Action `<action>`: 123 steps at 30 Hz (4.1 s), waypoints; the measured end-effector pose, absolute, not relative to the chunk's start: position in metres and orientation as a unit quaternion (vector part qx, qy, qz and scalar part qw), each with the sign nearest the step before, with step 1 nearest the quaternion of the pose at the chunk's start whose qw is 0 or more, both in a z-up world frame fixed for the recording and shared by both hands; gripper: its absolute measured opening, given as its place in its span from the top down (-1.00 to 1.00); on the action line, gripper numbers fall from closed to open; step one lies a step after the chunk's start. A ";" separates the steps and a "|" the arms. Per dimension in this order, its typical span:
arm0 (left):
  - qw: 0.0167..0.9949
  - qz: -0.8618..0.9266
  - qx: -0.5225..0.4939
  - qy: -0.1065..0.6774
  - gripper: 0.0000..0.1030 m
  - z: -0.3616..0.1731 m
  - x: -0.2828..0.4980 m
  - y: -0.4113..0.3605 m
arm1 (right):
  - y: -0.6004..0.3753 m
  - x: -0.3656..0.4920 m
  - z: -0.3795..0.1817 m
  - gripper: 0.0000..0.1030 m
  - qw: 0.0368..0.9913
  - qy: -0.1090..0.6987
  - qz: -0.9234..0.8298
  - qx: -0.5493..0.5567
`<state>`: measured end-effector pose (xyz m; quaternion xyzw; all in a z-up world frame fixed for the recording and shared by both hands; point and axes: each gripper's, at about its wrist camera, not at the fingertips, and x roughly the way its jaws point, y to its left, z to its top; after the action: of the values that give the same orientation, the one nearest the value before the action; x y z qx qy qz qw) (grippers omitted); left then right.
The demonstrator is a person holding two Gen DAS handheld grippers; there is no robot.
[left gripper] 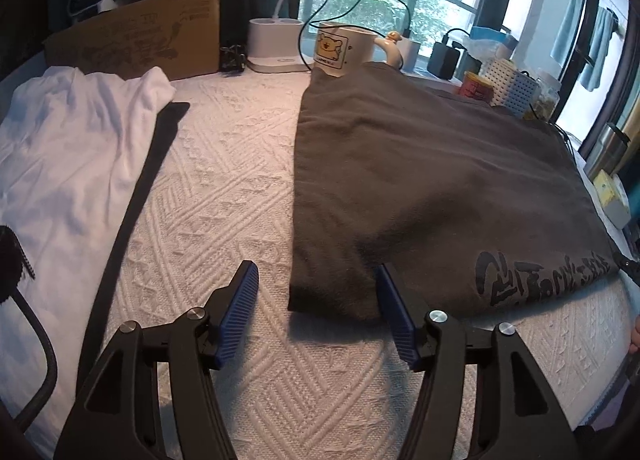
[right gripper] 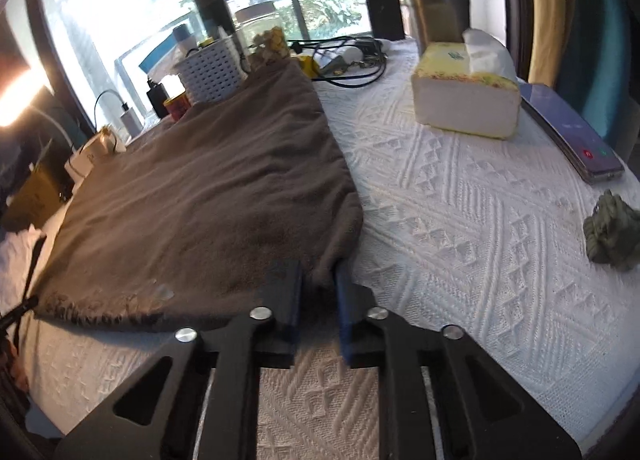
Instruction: Fold small clothes
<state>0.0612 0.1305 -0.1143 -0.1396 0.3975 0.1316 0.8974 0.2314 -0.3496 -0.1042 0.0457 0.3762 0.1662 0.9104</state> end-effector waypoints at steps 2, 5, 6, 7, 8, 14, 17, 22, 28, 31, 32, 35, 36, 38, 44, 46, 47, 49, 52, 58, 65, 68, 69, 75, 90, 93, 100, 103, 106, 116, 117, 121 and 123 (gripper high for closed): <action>0.899 0.122 -0.141 0.398 0.53 -0.114 0.061 0.129 | -0.347 0.230 -0.103 0.79 0.913 0.373 0.164 0.031; 0.899 0.112 -0.137 0.400 0.78 -0.113 0.060 0.124 | -0.342 0.225 -0.097 0.81 0.917 0.364 0.161 -0.005; 0.900 0.112 -0.138 0.397 0.80 -0.111 0.058 0.124 | -0.339 0.222 -0.093 0.81 0.920 0.359 0.159 -0.022; 0.902 0.114 -0.142 0.392 0.81 -0.108 0.056 0.124 | -0.337 0.220 -0.090 0.81 0.921 0.353 0.158 -0.037; 0.904 0.116 -0.148 0.383 0.83 -0.104 0.052 0.126 | -0.335 0.216 -0.086 0.81 0.923 0.348 0.159 -0.050; 0.908 0.110 -0.160 0.370 0.84 -0.080 0.032 0.120 | -0.336 0.195 -0.064 0.82 0.929 0.324 0.153 -0.094; 0.911 0.106 -0.153 0.368 0.84 -0.068 0.016 0.109 | -0.343 0.183 -0.055 0.82 0.932 0.315 0.145 -0.101; 0.905 0.097 -0.161 0.382 0.84 -0.067 0.000 0.103 | -0.351 0.164 -0.055 0.82 0.930 0.319 0.140 -0.113; 0.891 0.084 -0.159 0.418 0.84 -0.084 -0.015 0.092 | -0.362 0.147 -0.068 0.82 0.926 0.334 0.130 -0.119; 0.882 0.081 -0.159 0.436 0.84 -0.093 -0.020 0.088 | -0.367 0.143 -0.078 0.82 0.923 0.344 0.126 -0.115; 0.880 0.080 -0.159 0.440 0.84 -0.096 -0.022 0.087 | -0.368 0.143 -0.082 0.82 0.922 0.348 0.124 -0.113; 0.874 0.079 -0.155 0.454 0.84 -0.104 -0.021 0.087 | -0.370 0.143 -0.095 0.81 0.918 0.361 0.122 -0.108; 0.872 0.079 -0.156 0.458 0.84 -0.106 -0.021 0.087 | -0.371 0.145 -0.099 0.81 0.916 0.367 0.122 -0.105; 0.870 0.079 -0.155 0.461 0.83 -0.106 -0.020 0.087 | -0.372 0.147 -0.103 0.81 0.915 0.371 0.123 -0.098; 0.868 0.090 -0.158 0.462 0.77 -0.103 -0.018 0.092 | -0.384 0.160 -0.101 0.81 0.912 0.383 0.134 -0.064; 0.869 0.096 -0.158 0.460 0.77 -0.098 -0.017 0.094 | -0.385 0.164 -0.100 0.78 0.909 0.388 0.136 -0.066; 0.869 0.106 -0.153 0.458 0.72 -0.096 -0.017 0.095 | -0.384 0.167 -0.099 0.74 0.909 0.389 0.131 -0.070; 0.869 0.136 -0.136 0.456 0.60 -0.092 -0.016 0.098 | -0.384 0.169 -0.097 0.55 0.913 0.385 0.110 -0.085; 0.867 0.170 -0.122 0.453 0.54 -0.089 -0.014 0.105 | -0.384 0.175 -0.094 0.55 0.914 0.383 0.103 -0.088; 0.873 0.171 -0.108 0.445 0.54 -0.084 0.005 0.109 | -0.378 0.193 -0.095 0.55 0.910 0.390 0.109 -0.088; 0.876 0.158 -0.099 0.444 0.54 -0.086 0.041 0.109 | -0.369 0.214 -0.092 0.55 0.906 0.397 0.114 -0.089; 0.877 0.148 -0.094 0.447 0.54 -0.088 0.056 0.109 | -0.365 0.221 -0.089 0.55 0.907 0.396 0.116 -0.086; 0.877 0.146 -0.093 0.448 0.54 -0.089 0.061 0.110 | -0.362 0.225 -0.088 0.55 0.907 0.395 0.117 -0.085; 0.880 0.133 -0.083 0.447 0.54 -0.091 0.090 0.117 | -0.350 0.247 -0.084 0.50 0.906 0.395 0.126 -0.084; 0.869 0.110 -0.107 0.470 0.17 -0.105 0.131 0.140 | -0.340 0.289 -0.091 0.06 0.900 0.411 0.133 -0.055; 0.866 0.104 -0.129 0.471 0.17 -0.106 0.133 0.147 | -0.344 0.294 -0.092 0.06 0.898 0.416 0.143 -0.025; 0.869 0.082 -0.131 0.470 0.17 -0.108 0.137 0.152 | -0.342 0.305 -0.092 0.14 0.890 0.424 0.164 -0.004; 0.871 0.080 -0.126 0.468 0.17 -0.109 0.138 0.154 | -0.335 0.305 -0.095 0.58 0.887 0.423 0.184 -0.007; 0.874 0.083 -0.105 0.467 0.30 -0.110 0.139 0.149 | -0.329 0.303 -0.094 0.80 0.886 0.423 0.191 -0.018; 0.879 0.114 -0.102 0.452 0.96 -0.100 0.136 0.158 | -0.325 0.303 -0.092 0.82 0.890 0.422 0.163 -0.051; 0.877 0.115 -0.097 0.457 0.95 -0.103 0.137 0.158 | -0.326 0.303 -0.093 0.82 0.893 0.418 0.161 -0.046; 0.871 0.118 -0.076 0.471 0.87 -0.107 0.144 0.157 | -0.330 0.308 -0.092 0.76 0.888 0.432 0.150 -0.034; 0.866 0.106 -0.108 0.477 0.84 -0.104 0.148 0.167 | -0.326 0.310 -0.089 0.62 0.888 0.433 0.143 -0.053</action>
<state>0.1478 0.1672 -0.1044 -0.1077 0.4767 0.1064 0.8659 0.3102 -0.3257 -0.0893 -0.0532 0.4331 0.1432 0.8883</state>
